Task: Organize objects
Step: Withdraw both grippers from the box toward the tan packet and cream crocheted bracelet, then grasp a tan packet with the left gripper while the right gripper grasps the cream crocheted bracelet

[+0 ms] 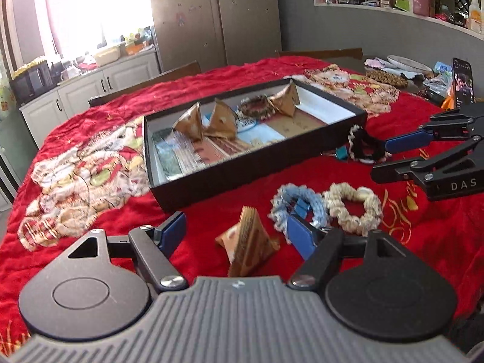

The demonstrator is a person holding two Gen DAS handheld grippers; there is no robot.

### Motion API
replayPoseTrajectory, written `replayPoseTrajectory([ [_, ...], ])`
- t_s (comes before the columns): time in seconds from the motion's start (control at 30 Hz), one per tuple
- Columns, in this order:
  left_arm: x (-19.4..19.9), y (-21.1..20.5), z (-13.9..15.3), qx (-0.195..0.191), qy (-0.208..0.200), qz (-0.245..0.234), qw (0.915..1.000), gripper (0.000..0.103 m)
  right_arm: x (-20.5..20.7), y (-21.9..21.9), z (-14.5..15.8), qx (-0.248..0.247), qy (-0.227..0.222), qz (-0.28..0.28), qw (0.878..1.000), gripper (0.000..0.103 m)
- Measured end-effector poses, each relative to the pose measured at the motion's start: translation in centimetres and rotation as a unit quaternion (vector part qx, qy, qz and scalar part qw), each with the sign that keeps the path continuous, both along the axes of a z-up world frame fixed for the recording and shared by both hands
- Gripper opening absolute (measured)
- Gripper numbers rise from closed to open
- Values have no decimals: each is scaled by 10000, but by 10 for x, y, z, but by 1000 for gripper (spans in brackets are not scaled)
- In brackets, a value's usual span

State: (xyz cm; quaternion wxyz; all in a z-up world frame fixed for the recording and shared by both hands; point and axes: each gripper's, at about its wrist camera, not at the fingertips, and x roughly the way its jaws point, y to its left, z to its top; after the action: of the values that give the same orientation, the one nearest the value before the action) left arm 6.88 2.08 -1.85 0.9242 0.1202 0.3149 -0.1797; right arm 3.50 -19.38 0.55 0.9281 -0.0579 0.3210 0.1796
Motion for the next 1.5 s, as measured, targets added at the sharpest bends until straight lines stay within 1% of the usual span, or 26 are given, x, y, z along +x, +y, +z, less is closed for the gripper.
replayPoseTrajectory([
  [0.13,2,-2,-13,23,157,-25,9999,83,1,4,-9,-6,148,34,9999,47],
  [0.4,10,0,-25,28,285,89,9996,83,5,13,-24,-74,314,100,9994,44],
  [0.77,16,0,-32,49,383,149,9991,82,13,16,-33,-81,441,112,9989,43],
  [0.87,17,0,-33,30,410,139,9991,78,14,17,-34,-86,455,134,9988,41],
  [0.93,17,0,-33,12,434,118,9990,73,13,18,-34,-88,456,157,9988,38],
  [1.0,17,0,-33,-8,452,104,9989,66,13,19,-35,-85,459,178,9988,35],
  [1.1,17,0,-33,-58,487,87,9988,59,14,19,-35,-76,472,220,9986,28],
  [1.2,17,-1,-33,-59,485,91,9988,58,13,21,-35,-88,465,283,9985,22],
  [1.37,16,-1,-33,-45,472,84,9988,58,11,24,-35,-172,421,357,9983,18],
  [1.5,16,-2,-32,-13,441,63,9990,56,11,25,-35,-176,414,376,9983,17],
])
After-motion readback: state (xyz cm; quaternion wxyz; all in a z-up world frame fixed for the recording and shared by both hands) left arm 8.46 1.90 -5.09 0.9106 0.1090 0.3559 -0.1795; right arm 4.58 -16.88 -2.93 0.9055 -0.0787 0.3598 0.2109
